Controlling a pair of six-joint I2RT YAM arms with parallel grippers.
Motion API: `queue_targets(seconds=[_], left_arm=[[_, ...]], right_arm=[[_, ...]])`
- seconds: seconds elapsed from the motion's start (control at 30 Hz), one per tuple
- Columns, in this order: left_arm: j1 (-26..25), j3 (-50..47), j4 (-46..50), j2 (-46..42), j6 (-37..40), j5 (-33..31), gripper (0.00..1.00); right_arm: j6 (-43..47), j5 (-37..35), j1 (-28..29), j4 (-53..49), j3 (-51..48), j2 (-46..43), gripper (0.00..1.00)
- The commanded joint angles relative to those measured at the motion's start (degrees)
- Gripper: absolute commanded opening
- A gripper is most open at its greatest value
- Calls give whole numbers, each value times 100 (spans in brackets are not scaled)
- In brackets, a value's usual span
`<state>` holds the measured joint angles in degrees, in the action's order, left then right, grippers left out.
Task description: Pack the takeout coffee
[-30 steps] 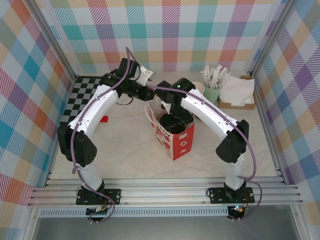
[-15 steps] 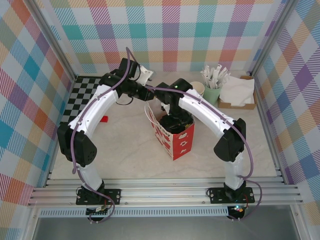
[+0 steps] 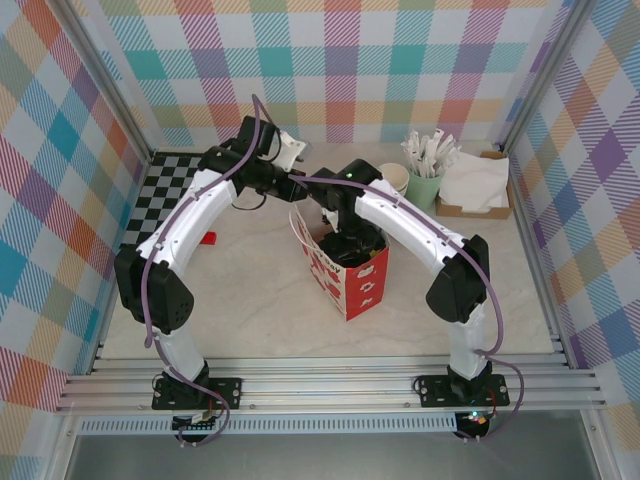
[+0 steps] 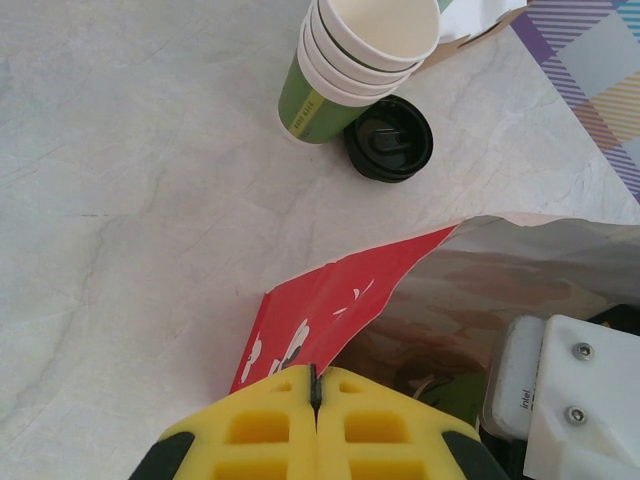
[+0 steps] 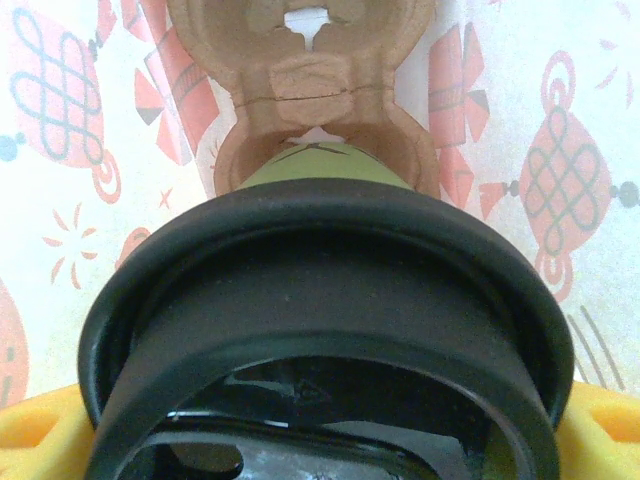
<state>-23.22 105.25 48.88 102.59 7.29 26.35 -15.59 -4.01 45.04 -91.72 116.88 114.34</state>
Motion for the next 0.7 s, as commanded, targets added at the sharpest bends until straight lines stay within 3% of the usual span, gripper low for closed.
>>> queue_targets(seconds=[0.0,0.67], left_arm=[[-24,-22,7,-169,79,-23,0],[-24,-31,2,-156,71,-7,0]], right_arm=[[13,-4,-17,-56,-60,15,40],[32,-68,-30,284,-344,-105,39]])
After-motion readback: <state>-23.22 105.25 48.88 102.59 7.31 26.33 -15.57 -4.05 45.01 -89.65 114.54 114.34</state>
